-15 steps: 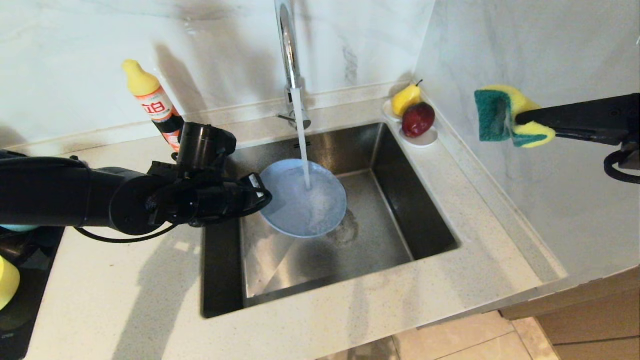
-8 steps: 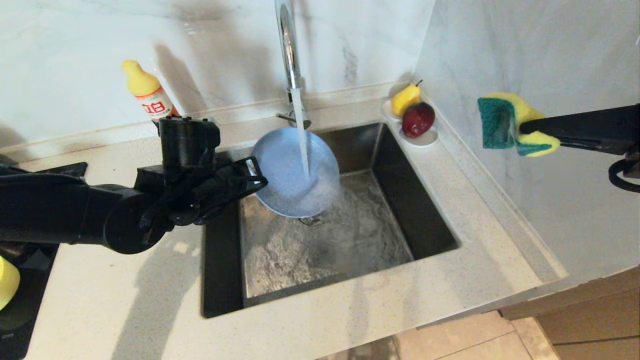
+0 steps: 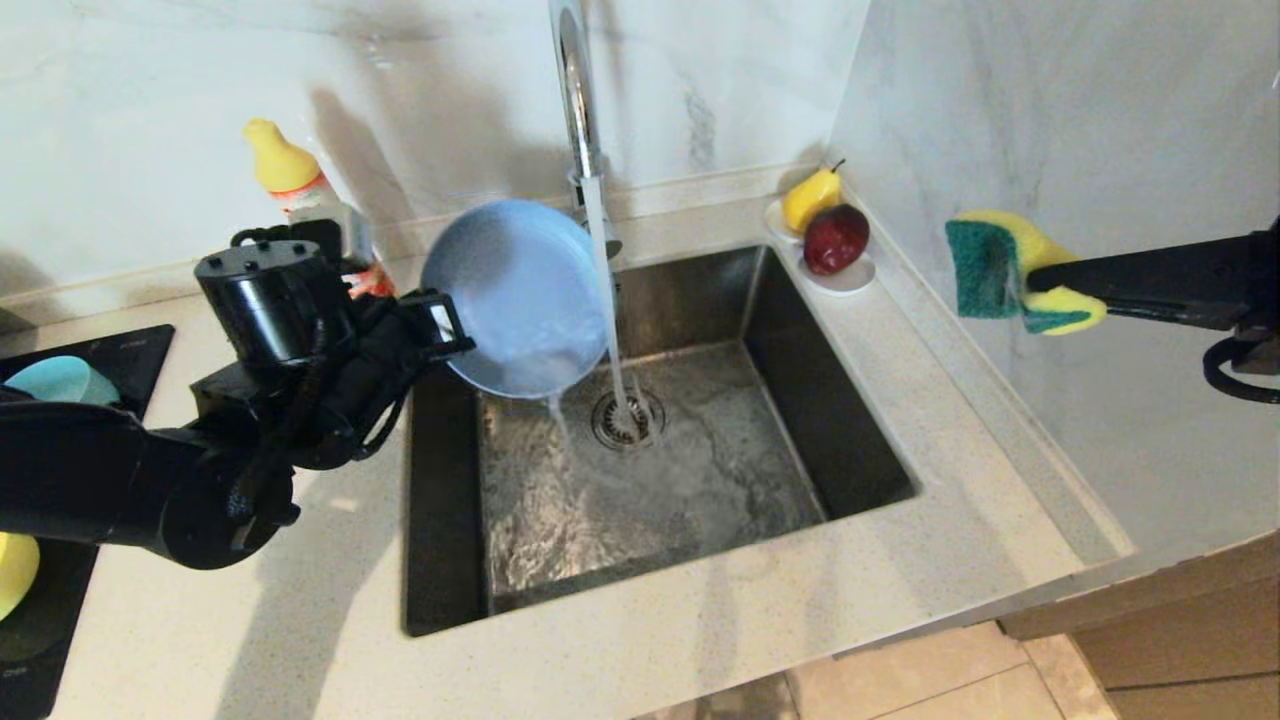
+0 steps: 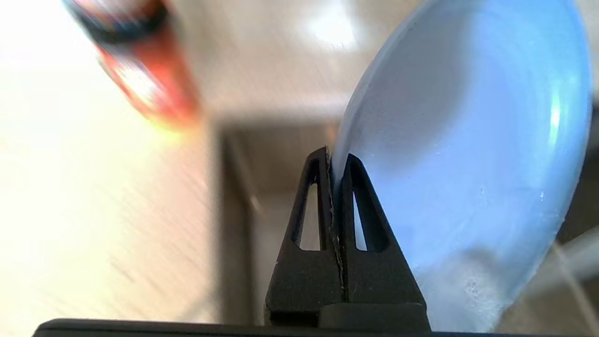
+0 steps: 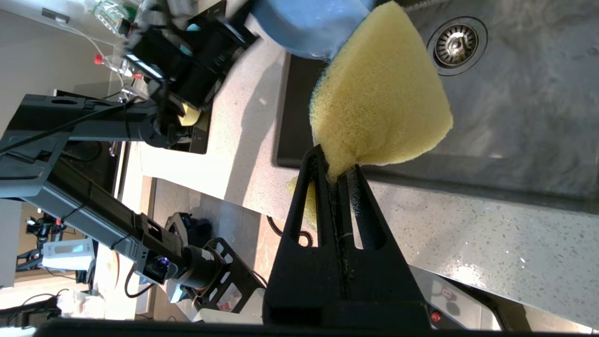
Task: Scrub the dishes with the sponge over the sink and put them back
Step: Rinse the plate
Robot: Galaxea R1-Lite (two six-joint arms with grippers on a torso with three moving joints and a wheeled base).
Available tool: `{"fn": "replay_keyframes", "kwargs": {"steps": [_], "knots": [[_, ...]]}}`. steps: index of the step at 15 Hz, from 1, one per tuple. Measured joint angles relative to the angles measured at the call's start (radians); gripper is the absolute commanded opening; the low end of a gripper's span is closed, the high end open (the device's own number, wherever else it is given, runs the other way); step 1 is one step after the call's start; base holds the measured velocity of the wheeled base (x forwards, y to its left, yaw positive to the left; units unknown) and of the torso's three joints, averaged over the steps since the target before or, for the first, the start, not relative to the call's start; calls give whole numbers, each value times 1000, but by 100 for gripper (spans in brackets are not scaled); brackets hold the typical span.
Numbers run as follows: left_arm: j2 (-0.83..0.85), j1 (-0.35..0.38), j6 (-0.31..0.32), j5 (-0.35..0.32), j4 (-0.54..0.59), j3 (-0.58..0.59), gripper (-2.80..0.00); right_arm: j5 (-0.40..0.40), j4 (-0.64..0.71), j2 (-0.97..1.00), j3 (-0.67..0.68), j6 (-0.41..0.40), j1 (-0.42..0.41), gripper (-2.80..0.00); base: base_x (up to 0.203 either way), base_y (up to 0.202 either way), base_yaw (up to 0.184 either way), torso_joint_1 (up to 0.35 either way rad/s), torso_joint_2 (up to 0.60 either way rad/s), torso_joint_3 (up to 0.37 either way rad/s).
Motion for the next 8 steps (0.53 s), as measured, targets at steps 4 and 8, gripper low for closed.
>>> {"fn": "replay_keyframes", "kwargs": {"steps": [4,8], "knots": [[-5,41,167,51,-278,59,-280,-3,20,22,-4,-9,-1,-280,0,0,0,0,0,0],[-15,45,302,56,-500,79,-280,-4,21,37,-5,-11,-16,-280,0,0,0,0,0,0]]}}
